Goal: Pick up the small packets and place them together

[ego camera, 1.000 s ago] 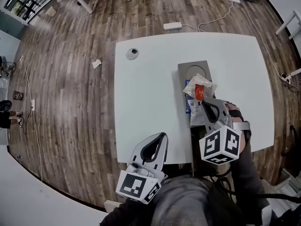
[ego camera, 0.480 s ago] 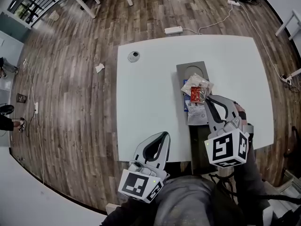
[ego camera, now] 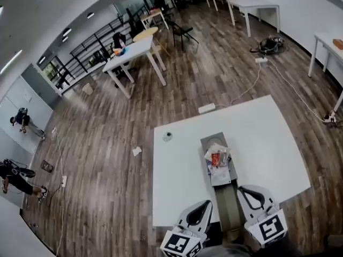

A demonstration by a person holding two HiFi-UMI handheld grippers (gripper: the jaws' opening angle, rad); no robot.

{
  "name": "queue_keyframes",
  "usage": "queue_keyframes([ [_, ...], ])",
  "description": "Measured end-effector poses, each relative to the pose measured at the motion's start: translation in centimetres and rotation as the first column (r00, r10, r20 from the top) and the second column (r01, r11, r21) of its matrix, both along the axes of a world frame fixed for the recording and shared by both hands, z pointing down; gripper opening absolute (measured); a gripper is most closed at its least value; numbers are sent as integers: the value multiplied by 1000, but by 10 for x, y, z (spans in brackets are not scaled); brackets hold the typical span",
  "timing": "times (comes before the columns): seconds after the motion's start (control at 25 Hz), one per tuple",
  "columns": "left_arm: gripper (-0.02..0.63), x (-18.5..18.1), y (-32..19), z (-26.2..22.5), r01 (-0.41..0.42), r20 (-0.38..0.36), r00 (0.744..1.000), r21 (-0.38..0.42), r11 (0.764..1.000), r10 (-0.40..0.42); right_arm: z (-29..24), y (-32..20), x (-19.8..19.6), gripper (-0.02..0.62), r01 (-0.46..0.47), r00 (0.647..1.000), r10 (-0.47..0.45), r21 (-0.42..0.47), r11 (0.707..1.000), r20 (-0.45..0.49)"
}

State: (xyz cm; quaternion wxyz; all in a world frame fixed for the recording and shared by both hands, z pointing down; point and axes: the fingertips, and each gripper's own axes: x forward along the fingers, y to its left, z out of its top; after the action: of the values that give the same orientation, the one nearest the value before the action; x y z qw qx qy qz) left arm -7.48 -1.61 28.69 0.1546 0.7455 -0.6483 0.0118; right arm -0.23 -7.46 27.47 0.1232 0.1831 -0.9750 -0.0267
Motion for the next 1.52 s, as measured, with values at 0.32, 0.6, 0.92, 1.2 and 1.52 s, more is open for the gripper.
queue_keyframes([
  [0.32, 3, 48, 12, -28, -46, 79, 996, 85, 995, 39, -6, 50, 40, 6, -5, 986, 30, -151, 989, 164],
  [0.6, 3, 88, 24, -56, -66, 124, 991, 120, 990, 51, -29, 73, 64, 6, -11, 975, 43, -147, 989, 218],
  [0.92, 3, 72, 10, -109, -41, 181, 983, 244, 969, -4, -77, 69, 29, 6, 44, 950, -19, -75, 996, 310],
  [1.2, 3, 54, -2, -105, -48, 182, 983, 204, 978, 10, -76, 54, 14, 6, 7, 954, 27, -115, 993, 297],
  [1.52, 3, 45, -10, -109, -49, 256, 967, 214, 976, -8, -77, 44, -2, 6, -8, 956, 36, -95, 995, 290],
])
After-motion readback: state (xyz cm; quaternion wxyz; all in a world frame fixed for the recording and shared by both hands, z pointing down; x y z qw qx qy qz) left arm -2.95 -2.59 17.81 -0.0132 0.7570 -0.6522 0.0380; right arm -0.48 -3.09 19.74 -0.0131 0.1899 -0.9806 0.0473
